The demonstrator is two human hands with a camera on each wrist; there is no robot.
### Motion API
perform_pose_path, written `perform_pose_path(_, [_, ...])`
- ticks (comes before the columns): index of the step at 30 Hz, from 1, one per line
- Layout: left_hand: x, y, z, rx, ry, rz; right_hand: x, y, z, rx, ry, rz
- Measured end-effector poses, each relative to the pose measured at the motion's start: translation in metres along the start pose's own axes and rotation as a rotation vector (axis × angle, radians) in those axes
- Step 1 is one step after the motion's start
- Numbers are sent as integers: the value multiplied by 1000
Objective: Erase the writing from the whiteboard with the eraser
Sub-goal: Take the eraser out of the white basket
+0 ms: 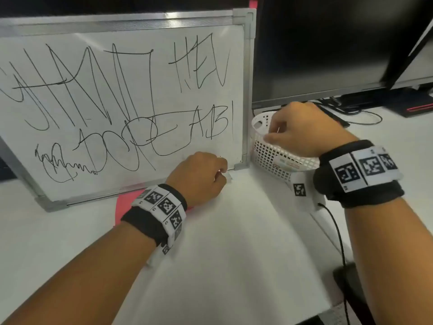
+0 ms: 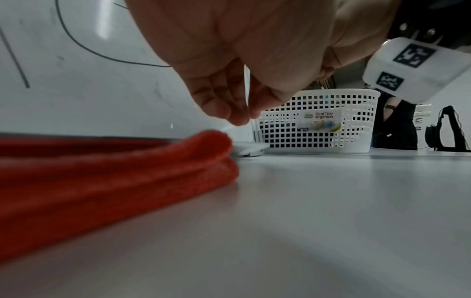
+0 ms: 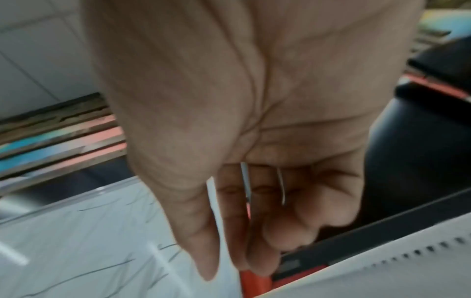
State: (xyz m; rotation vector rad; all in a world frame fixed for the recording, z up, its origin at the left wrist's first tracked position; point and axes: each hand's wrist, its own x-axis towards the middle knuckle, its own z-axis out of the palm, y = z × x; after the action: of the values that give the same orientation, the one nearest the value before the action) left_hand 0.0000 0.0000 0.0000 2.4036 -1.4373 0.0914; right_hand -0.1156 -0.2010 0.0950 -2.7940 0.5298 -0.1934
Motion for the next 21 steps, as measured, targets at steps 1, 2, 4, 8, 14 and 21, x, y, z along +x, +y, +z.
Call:
perform_pose_path(1, [2, 1, 2, -18, 5, 4, 2, 7, -1, -16, 8, 43])
perform_pose_path(2, [4, 3, 2, -28, 10, 4, 6, 12, -1, -52, 0, 91])
perform_pose_path(4, [7, 9, 4, -29, -8, 21, 18, 25, 4, -91, -99, 178])
perform_pose_path(8, [11, 11, 8, -49, -30, 33, 36, 33, 7, -133, -260, 256])
perform_pose_path(14, [12, 13, 8, -38, -69, 29, 55, 50, 22, -348, -390, 243])
perform_pose_path(21, [12, 12, 10, -45, -64, 23, 47, 56, 22, -212, -315, 336])
